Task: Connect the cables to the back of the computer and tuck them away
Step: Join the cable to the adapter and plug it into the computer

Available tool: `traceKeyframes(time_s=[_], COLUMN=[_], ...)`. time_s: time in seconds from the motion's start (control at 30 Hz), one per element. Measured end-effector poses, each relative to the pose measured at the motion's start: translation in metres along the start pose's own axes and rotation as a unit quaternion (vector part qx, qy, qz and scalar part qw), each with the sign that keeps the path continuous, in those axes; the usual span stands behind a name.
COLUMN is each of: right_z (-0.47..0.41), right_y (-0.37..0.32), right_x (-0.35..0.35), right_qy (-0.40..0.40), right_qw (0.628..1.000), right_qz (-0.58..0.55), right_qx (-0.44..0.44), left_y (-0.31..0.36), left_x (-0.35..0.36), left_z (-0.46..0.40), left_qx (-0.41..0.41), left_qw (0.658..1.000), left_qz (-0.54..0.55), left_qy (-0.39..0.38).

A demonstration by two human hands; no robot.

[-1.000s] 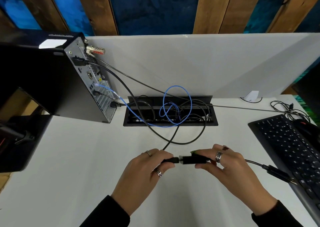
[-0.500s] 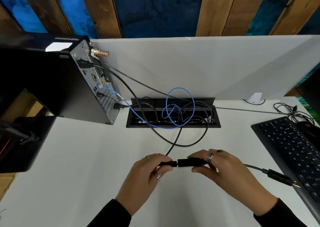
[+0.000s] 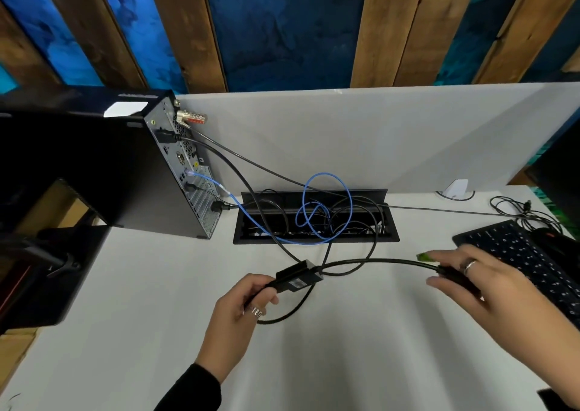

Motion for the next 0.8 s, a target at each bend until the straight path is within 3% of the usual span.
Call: traceKeyframes(time_s=[0.1,0.2,0.37,0.43,0.57,0.8], right_z=[-0.004,-0.01,-0.026,-0.029,-0.03,-0.024], right_y=[-0.013,-0.029,-0.074,-0.094,-0.116,-0.136], right_x=[-0.016,-0.021,0.004,0.019,0.037,0.049], right_qy=[0.057,0.094,0.026,0.004,-0.016,-0.045], right_qw=[0.99,0.955,0.878,0.862,0.849,0.845], right_qz=[-0.129,-0.279,-0.475,-0.502,-0.523,-0.523], right_qx=[-0.024,-0.026,-0.054,-0.069,-0.077,-0.099], left_y=[-0.004,-0.009,-0.03,-0.035,-0.034,-0.043], left_x=[0.0,0.002,0.011,0.013,0.009,-0.007], left_z=[0.005,0.014,0.026,0.029,0.036,0.048], left_qx=[-0.032,-0.053,-0.121,-0.143,-0.134,-0.086], left_qw=[0.995,0.988,0.97,0.966,0.979,0.993], left_qz=[0.074,0.127,0.193,0.2,0.147,-0.081], left_qy=[0.051,0.069,0.088,0.085,0.053,0.004])
Point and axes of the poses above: each hand's wrist, its own z-axis away from the middle knuckle, its own x-axis out of the palm, y = z × x, the point moved 3 cm from there along -z, towards the middle knuckle, and after that the axes turned 12 degrees about x, right-handed, at the moved point
